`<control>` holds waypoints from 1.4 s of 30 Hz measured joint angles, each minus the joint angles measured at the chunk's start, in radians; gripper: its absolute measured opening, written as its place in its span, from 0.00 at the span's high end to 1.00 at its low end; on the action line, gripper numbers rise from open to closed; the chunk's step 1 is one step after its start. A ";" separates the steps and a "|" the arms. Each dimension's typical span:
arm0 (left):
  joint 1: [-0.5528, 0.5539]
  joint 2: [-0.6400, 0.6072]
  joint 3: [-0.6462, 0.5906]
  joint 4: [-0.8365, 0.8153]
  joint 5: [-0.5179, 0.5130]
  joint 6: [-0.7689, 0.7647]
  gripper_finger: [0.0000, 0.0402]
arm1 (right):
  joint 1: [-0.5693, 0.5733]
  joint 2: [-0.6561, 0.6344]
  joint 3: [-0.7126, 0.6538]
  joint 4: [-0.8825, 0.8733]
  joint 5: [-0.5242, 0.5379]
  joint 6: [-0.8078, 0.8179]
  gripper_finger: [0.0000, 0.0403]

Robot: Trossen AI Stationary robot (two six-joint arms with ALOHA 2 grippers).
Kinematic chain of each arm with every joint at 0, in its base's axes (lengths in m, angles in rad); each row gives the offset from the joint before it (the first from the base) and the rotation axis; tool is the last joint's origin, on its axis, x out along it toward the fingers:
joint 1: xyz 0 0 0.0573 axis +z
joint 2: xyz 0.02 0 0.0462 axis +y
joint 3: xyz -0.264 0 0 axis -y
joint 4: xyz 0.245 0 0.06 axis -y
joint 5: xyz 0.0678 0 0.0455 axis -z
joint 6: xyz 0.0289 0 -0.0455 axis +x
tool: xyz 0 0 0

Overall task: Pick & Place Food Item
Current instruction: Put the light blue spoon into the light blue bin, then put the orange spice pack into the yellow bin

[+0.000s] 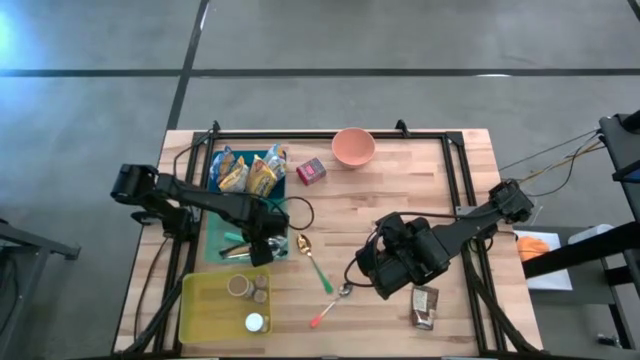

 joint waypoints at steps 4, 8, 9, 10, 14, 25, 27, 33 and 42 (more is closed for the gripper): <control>0.000 -0.028 0.034 -0.049 -0.009 -0.058 0.46 | 0.000 -0.006 0.000 0.000 -0.003 -0.040 0.23; 0.000 -0.073 0.072 -0.050 -0.016 -0.159 0.46 | 0.000 -0.018 0.000 0.001 -0.006 -0.109 0.23; 0.000 -0.081 0.087 -0.050 -0.017 -0.194 0.46 | 0.000 -0.023 -0.001 0.001 -0.010 -0.130 0.23; 0.000 -0.091 0.102 -0.048 -0.018 -0.244 0.46 | 0.000 -0.029 -0.004 0.001 -0.014 -0.150 0.23; 0.000 -0.111 0.164 -0.039 0.017 -0.552 0.46 | 0.000 -0.071 -0.034 0.001 -0.021 -0.204 0.23; -0.038 -0.075 0.384 0.114 -0.089 -0.831 0.45 | 0.063 -0.277 -0.304 0.000 -0.139 -0.152 0.23; -0.039 -0.053 0.418 0.114 -0.102 -0.838 0.45 | 0.080 -0.316 -0.374 0.006 -0.200 -0.123 0.23; -0.042 0.023 0.485 0.189 -0.101 -0.771 0.45 | 0.166 -0.397 -0.570 0.122 -0.418 -0.021 0.23; -0.033 0.061 0.490 0.353 -0.057 -0.656 0.45 | 0.379 -0.423 -0.768 0.499 -0.560 0.394 0.23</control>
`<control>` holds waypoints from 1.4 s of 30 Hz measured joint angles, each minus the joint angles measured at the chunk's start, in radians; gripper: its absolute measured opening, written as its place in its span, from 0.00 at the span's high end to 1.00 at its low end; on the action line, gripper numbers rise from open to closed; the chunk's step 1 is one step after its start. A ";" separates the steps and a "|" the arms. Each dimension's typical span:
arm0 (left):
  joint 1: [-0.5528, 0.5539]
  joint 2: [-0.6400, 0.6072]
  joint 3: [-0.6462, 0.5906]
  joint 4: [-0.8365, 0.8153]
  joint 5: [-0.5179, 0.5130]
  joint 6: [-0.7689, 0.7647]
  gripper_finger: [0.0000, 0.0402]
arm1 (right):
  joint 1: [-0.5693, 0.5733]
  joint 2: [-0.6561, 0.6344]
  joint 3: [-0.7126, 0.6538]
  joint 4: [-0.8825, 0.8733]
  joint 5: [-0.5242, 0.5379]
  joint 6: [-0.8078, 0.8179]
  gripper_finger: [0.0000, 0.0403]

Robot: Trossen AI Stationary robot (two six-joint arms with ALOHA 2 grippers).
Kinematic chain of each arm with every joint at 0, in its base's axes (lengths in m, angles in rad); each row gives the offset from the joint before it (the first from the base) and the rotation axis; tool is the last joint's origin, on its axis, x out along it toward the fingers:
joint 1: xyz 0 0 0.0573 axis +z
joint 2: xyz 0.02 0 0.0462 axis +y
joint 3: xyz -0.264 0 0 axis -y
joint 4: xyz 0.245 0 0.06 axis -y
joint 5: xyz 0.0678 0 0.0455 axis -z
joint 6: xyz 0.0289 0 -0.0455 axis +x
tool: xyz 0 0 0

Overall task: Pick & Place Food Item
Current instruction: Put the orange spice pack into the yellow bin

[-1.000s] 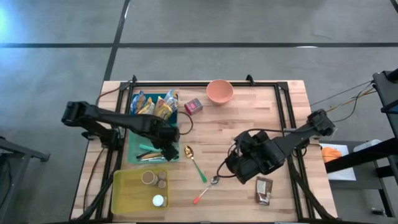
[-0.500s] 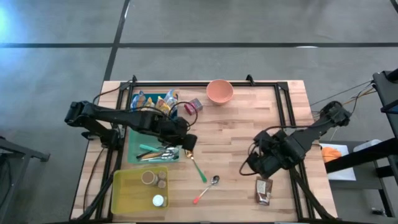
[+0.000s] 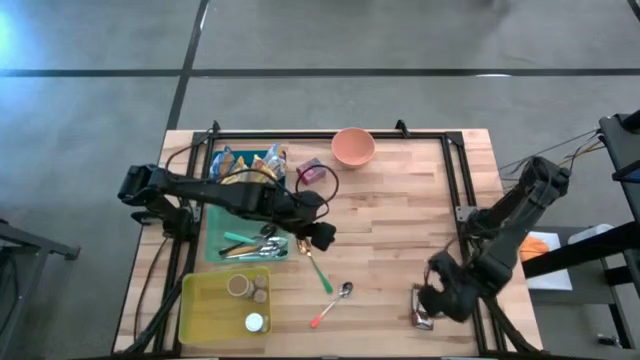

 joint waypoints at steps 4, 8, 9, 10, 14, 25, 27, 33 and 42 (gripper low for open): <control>0.014 0.000 0.000 0.000 0.028 0.060 0.45 | 0.075 0.027 -0.035 0.132 0.024 0.202 0.23; 0.027 0.000 0.000 0.000 0.070 0.129 0.45 | 0.101 0.089 -0.043 0.214 0.061 0.273 0.23; 0.030 0.000 0.000 0.000 0.082 0.147 0.45 | 0.100 0.107 -0.042 0.223 0.081 0.274 0.23; 0.034 0.000 0.000 0.000 0.095 0.164 0.45 | 0.098 0.130 -0.036 0.220 0.109 0.275 0.23; 0.050 0.000 0.000 0.000 0.153 0.206 0.46 | 0.091 0.214 -0.018 0.213 0.128 0.275 0.23; 0.060 0.000 0.000 0.001 0.168 0.182 0.46 | 0.119 0.347 0.021 0.217 0.074 0.305 0.23; 0.060 0.000 0.000 0.001 0.168 0.168 0.46 | 0.122 0.355 0.020 0.218 0.075 0.304 0.23; 0.060 0.000 0.000 0.002 0.168 0.135 0.46 | 0.136 0.369 0.008 0.219 0.124 0.306 0.23; 0.060 0.000 0.000 0.003 0.178 0.103 0.46 | 0.140 0.374 0.007 0.227 0.233 0.275 0.23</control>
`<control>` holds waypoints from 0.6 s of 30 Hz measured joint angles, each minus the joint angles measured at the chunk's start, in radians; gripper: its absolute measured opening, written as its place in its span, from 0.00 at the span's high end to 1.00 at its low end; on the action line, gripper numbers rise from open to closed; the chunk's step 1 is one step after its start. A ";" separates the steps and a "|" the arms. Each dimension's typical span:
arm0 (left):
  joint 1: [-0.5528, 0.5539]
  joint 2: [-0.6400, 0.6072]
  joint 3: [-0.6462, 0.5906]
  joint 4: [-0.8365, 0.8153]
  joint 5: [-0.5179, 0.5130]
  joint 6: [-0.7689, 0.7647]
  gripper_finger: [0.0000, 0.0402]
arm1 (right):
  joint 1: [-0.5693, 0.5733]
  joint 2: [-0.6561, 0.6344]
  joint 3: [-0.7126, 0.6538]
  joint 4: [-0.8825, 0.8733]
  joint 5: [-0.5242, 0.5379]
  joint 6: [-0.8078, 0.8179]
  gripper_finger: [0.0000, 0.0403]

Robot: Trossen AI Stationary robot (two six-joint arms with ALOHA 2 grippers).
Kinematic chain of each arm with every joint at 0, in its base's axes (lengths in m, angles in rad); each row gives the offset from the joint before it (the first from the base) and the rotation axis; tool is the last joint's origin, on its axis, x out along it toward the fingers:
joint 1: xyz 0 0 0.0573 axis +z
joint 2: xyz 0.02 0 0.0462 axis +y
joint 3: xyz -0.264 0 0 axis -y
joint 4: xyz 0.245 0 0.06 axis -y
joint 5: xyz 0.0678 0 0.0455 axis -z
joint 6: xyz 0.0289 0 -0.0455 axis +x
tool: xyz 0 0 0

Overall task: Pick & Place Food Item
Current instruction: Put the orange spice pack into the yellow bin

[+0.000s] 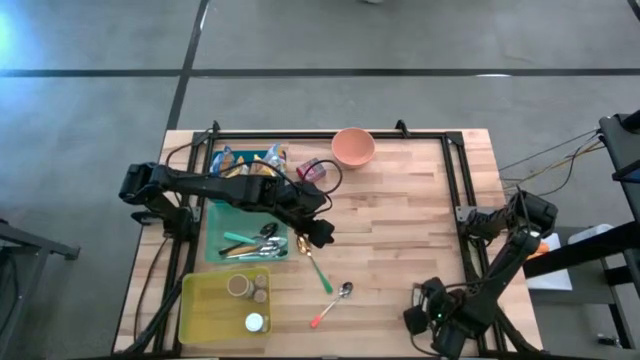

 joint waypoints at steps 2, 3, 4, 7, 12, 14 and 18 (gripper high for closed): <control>0.000 0.000 0.000 0.000 0.000 -0.003 0.46 | 0.002 0.000 -0.002 0.010 -0.006 -0.008 0.23; 0.000 0.000 0.000 0.000 0.000 -0.004 0.46 | 0.006 0.000 -0.002 0.017 -0.006 -0.010 0.23; 0.000 0.000 0.000 0.000 0.004 -0.004 0.46 | 0.009 0.000 -0.002 0.026 -0.004 -0.016 0.23; 0.000 0.000 0.000 0.000 0.007 -0.004 0.46 | 0.019 0.000 -0.002 0.070 -0.004 -0.033 0.23; 0.000 0.000 0.000 0.000 0.007 -0.004 0.46 | 0.022 0.000 -0.004 0.107 -0.004 -0.077 0.23; 0.000 0.000 0.000 0.000 0.007 -0.004 0.46 | 0.021 0.000 -0.014 0.105 -0.005 -0.085 0.23; 0.000 0.000 0.001 0.000 0.007 -0.004 0.46 | 0.021 0.000 -0.044 0.105 -0.012 -0.106 0.23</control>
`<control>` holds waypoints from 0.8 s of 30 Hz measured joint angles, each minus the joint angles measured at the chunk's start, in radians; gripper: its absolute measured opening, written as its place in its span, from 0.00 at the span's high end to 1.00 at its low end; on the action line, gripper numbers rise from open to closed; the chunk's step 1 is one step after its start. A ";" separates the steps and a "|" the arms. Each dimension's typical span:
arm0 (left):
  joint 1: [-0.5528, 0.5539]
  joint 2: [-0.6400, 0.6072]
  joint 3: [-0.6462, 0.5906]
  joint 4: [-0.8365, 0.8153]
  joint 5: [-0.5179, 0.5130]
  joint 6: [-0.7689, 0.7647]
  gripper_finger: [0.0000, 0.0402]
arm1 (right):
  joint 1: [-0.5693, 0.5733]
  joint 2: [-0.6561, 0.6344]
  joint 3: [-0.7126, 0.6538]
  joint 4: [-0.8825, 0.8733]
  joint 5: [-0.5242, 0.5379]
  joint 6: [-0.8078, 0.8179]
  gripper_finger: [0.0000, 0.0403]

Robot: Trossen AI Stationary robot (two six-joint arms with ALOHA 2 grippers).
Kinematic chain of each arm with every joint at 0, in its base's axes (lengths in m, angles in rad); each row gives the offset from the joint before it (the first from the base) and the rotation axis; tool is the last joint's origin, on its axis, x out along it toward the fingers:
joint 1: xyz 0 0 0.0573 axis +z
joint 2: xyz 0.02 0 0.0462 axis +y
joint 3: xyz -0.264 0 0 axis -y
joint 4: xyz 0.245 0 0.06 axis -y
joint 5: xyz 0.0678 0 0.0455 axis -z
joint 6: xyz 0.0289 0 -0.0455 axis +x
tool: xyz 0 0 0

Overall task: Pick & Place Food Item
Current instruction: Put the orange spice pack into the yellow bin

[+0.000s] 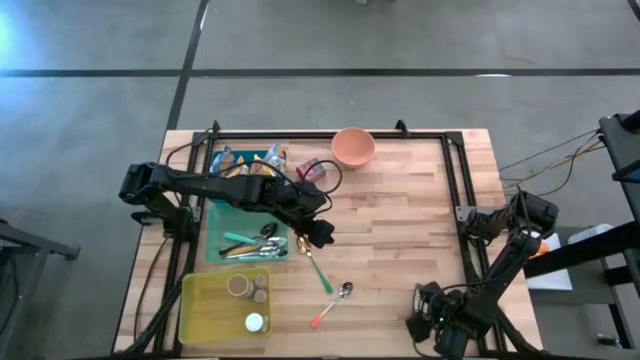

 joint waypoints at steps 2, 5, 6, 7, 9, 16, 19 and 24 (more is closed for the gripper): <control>0.000 0.000 0.000 0.000 0.000 0.000 0.46 | 0.000 0.000 -0.015 0.015 -0.009 -0.014 0.23; 0.000 0.000 0.000 0.000 0.000 0.000 0.46 | -0.001 -0.001 -0.032 0.039 -0.036 -0.040 0.23; 0.000 0.000 0.000 0.000 0.000 0.000 0.46 | -0.001 -0.002 -0.035 0.044 -0.039 -0.043 0.23; 0.000 0.000 0.000 0.000 0.000 0.000 0.46 | -0.001 -0.002 -0.037 0.045 -0.039 -0.045 0.24; 0.000 0.000 0.000 0.000 0.000 0.000 0.46 | -0.001 -0.002 -0.039 0.045 -0.041 -0.059 0.25; 0.000 0.000 0.000 0.000 0.000 0.000 0.46 | -0.003 -0.002 -0.041 0.047 -0.092 -0.094 0.49; 0.000 0.000 0.000 0.000 0.000 0.000 0.46 | -0.003 -0.002 -0.039 0.047 -0.098 -0.094 0.62; 0.000 0.000 0.000 0.000 0.000 0.000 0.46 | -0.003 -0.001 -0.022 0.035 -0.095 -0.114 0.81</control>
